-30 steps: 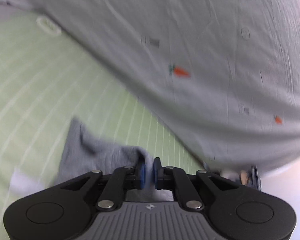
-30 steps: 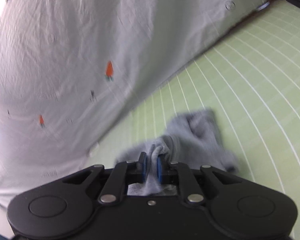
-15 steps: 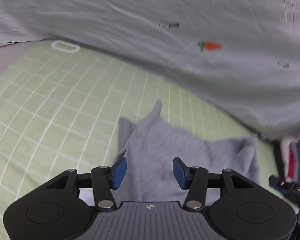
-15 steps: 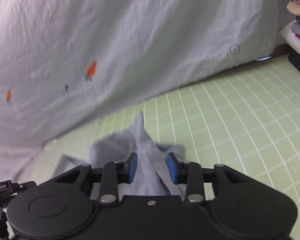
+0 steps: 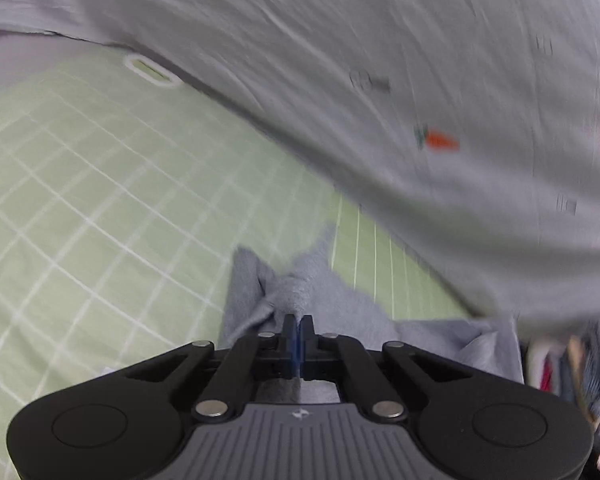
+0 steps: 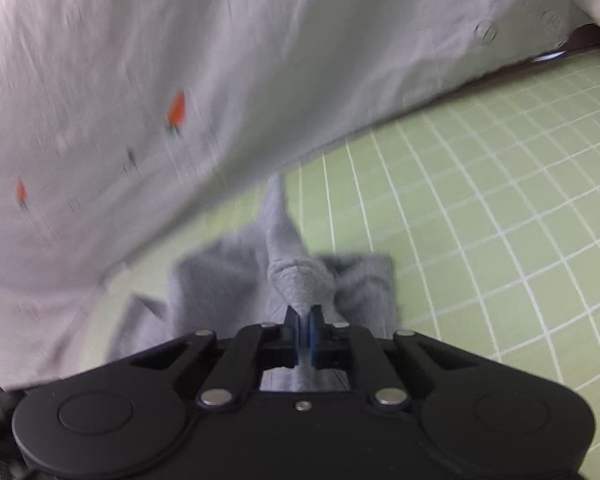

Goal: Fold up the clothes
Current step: 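Release the hem, then pinch the folded hoodie edge with both grippers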

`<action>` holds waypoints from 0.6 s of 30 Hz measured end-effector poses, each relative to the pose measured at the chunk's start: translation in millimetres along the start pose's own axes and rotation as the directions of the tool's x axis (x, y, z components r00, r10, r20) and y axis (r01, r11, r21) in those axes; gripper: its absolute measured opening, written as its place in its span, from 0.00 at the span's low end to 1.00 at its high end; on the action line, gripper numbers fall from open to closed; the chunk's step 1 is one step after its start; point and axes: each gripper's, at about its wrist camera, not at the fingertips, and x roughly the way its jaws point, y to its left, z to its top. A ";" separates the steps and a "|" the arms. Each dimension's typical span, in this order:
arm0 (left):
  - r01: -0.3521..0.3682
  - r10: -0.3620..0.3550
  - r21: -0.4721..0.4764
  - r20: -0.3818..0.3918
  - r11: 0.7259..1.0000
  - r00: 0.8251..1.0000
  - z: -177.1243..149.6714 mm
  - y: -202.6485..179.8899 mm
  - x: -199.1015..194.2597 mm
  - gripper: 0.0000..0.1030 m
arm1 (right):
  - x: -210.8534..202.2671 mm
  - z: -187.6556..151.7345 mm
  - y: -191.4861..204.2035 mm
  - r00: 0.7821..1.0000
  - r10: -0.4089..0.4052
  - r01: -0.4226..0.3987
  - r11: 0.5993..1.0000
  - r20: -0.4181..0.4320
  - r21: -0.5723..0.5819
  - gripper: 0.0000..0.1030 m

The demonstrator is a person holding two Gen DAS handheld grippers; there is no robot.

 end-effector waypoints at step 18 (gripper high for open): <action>-0.096 0.096 0.269 0.011 0.958 0.995 20.3 -44.7 19.9 0.23 | 8.8 -2.1 25.1 0.964 -0.238 0.261 0.926 0.116 -0.271 0.41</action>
